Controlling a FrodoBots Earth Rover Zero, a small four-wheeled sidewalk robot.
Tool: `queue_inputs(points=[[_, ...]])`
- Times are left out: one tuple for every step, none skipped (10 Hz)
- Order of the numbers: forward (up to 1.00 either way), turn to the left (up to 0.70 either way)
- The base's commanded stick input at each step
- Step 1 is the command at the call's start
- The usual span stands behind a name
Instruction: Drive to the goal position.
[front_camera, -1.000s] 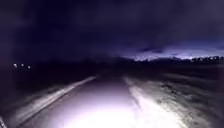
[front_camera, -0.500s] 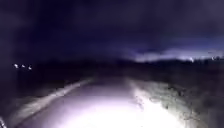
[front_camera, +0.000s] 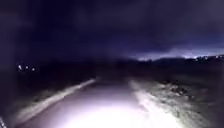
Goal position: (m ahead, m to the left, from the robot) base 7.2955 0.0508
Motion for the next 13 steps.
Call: queue_inputs(points=[[0.85,0.00],[0.85,0.00],[0.85,0.00],[0.85,0.00],[0.85,0.00],[0.85,0.00],[0.85,0.00],[0.85,0.00],[0.85,0.00],[0.85,0.00],[0.85,0.00],[0.85,0.00],[0.85,0.00]])
